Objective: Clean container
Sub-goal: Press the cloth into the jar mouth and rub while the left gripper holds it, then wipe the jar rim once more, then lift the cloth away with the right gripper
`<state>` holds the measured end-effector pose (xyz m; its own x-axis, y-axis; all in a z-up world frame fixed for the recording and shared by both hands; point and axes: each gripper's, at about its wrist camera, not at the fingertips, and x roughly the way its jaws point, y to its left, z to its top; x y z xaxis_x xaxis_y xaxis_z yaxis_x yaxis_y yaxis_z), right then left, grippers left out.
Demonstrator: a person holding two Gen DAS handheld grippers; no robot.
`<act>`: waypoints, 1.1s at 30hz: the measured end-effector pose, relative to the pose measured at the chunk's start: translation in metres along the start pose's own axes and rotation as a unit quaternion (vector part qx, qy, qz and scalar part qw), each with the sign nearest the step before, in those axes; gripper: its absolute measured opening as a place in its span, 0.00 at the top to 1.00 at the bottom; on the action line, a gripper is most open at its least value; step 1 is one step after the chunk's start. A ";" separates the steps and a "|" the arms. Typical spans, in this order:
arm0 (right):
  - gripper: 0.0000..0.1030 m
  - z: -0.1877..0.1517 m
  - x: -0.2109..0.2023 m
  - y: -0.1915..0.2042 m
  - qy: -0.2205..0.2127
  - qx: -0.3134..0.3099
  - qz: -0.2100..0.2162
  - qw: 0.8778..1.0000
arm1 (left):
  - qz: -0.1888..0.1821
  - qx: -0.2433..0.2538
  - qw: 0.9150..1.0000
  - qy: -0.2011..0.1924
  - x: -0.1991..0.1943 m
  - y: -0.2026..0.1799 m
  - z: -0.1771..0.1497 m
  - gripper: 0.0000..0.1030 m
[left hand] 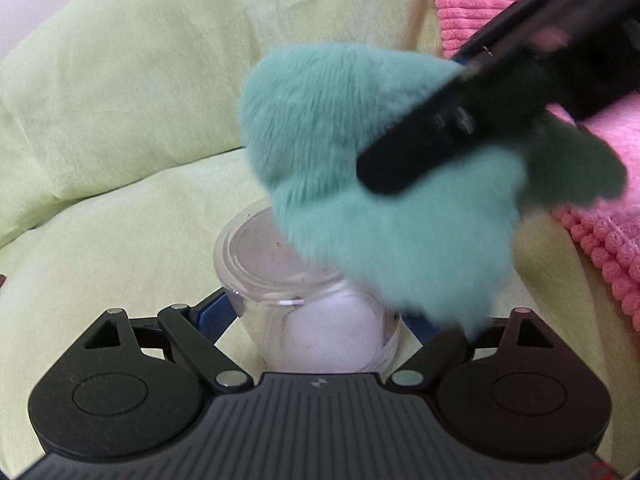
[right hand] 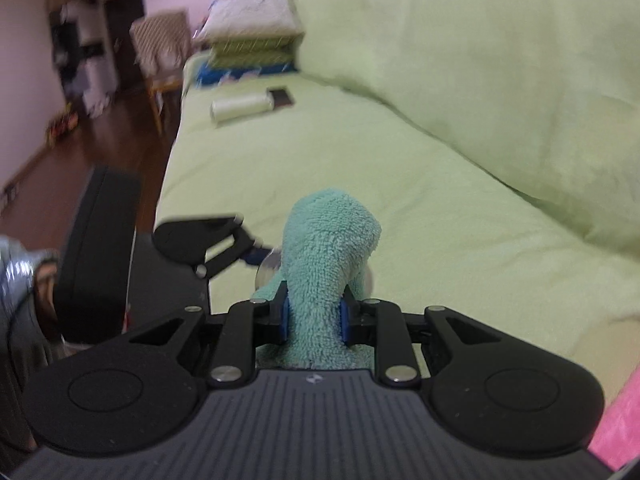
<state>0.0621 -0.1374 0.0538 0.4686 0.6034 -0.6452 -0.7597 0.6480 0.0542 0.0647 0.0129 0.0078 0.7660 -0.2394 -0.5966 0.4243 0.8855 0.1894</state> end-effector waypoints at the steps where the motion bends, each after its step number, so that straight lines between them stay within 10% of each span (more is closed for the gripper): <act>1: 0.81 0.001 0.005 0.001 0.004 -0.003 -0.001 1.000 | 0.001 0.002 1.000 0.000 0.000 0.000 0.000 0.15; 16: 0.80 0.020 0.039 -0.011 -0.020 -0.040 -0.034 0.998 | 0.007 0.008 1.000 -0.005 0.006 -0.011 -0.006 0.15; 26: 0.81 0.017 0.026 -0.049 -0.066 0.089 -0.066 0.992 | 0.009 0.020 1.000 -0.012 0.003 -0.017 -0.013 0.15; 33: 0.81 0.013 -0.017 -0.045 -0.054 0.042 -0.012 0.998 | 0.004 0.013 1.000 -0.008 0.004 -0.016 -0.015 0.15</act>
<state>0.0940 -0.1703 0.0717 0.5353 0.6303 -0.5623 -0.7090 0.6971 0.1065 0.0537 0.0034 -0.0095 0.7776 -0.2384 -0.5817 0.4297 0.8770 0.2150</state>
